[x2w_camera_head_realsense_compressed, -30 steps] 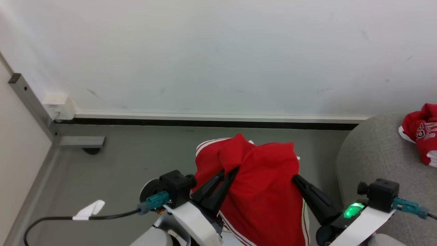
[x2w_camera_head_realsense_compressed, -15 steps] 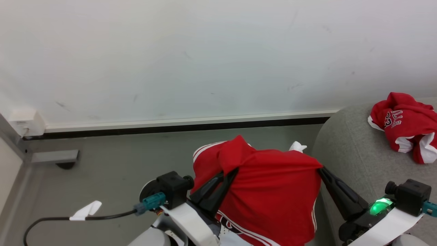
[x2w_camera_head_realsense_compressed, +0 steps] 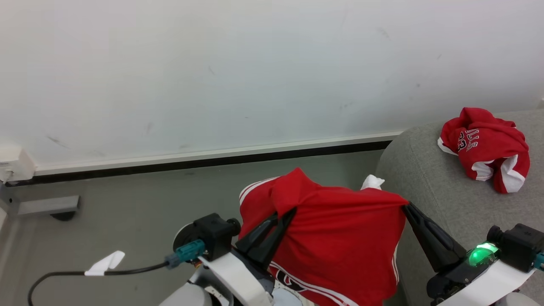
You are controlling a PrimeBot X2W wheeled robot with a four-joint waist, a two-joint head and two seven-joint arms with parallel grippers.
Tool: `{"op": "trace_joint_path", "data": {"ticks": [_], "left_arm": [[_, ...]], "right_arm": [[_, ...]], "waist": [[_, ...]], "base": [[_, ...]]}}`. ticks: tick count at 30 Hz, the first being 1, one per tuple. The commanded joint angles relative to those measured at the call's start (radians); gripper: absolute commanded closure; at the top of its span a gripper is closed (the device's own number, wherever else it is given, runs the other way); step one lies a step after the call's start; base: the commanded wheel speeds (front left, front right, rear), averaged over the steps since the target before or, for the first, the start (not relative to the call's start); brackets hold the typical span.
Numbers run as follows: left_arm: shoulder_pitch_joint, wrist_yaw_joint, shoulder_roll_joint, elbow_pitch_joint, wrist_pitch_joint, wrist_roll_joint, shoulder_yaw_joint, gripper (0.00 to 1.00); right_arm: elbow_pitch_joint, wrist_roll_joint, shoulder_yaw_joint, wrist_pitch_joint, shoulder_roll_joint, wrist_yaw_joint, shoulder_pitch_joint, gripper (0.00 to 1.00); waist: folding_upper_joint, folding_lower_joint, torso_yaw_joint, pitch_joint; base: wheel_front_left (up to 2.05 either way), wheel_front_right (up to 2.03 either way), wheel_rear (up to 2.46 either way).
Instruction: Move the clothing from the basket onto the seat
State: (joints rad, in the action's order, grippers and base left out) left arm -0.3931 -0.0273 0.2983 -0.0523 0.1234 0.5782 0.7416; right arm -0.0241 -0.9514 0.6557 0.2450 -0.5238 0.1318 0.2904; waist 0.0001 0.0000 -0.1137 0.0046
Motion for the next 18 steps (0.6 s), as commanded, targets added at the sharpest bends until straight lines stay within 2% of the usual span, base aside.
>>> {"op": "trace_joint_path", "data": {"ticks": [1, 7, 8, 9, 18], "left_arm": [[-0.006, -0.004, 0.007, 0.004, 0.004, 0.005, -0.007, 1.0], [-0.012, 0.001, 0.01, 0.003, 0.001, 0.007, -0.002, 1.0], [-0.011, 0.003, 0.009, 0.003, 0.002, 0.012, -0.001, 0.92], [-0.007, 0.007, 0.006, 0.003, 0.004, 0.019, -0.002, 0.0], [-0.012, 0.01, 0.001, 0.004, 0.011, 0.012, 0.014, 0.0]], "right_arm": [[0.008, 0.01, -0.011, -0.004, 0.004, -0.002, -0.013, 0.99], [0.03, 0.037, -0.031, -0.018, 0.012, -0.002, -0.024, 1.0], [0.034, 0.042, -0.037, -0.016, 0.014, -0.002, -0.025, 1.0], [0.038, 0.045, -0.042, -0.016, 0.015, -0.002, -0.026, 1.0], [0.073, 0.085, -0.107, -0.027, 0.005, -0.002, -0.018, 1.0]], "waist": [[-0.0001, 0.0, -0.004, 0.002], [-0.0001, 0.0, -0.011, 0.009], [-0.0001, 0.0, -0.013, 0.009], [-0.0001, 0.0, -0.015, 0.01], [-0.0001, 0.0, -0.054, 0.017]], "base": [[0.0, 0.0, 0.0], [0.0, 0.0, 0.0], [0.0, 0.0, 0.0], [0.0, 0.0, 0.0], [0.0, 0.0, 0.0]]}}
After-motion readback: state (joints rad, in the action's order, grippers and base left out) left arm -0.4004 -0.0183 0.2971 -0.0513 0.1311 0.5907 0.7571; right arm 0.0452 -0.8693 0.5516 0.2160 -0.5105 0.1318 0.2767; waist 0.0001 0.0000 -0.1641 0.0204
